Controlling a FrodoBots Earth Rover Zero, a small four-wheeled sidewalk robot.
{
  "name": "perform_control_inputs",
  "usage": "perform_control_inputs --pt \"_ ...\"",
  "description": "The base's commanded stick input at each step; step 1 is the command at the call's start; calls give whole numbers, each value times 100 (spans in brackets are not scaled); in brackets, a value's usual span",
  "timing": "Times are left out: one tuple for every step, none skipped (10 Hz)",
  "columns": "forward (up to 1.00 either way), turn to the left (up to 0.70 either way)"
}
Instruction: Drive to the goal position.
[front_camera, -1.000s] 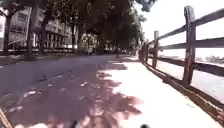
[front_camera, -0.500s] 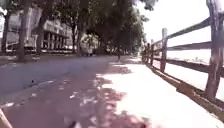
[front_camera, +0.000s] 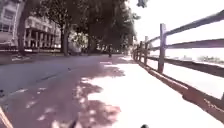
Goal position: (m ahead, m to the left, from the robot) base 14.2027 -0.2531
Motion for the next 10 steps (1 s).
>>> perform_control_inputs --pt "100 0" --pt "100 0" --pt "100 0" --pt "100 0" --pt "100 0" --pt "100 0" --pt "100 0" --pt "100 0" --pt "100 0" --pt "100 0"
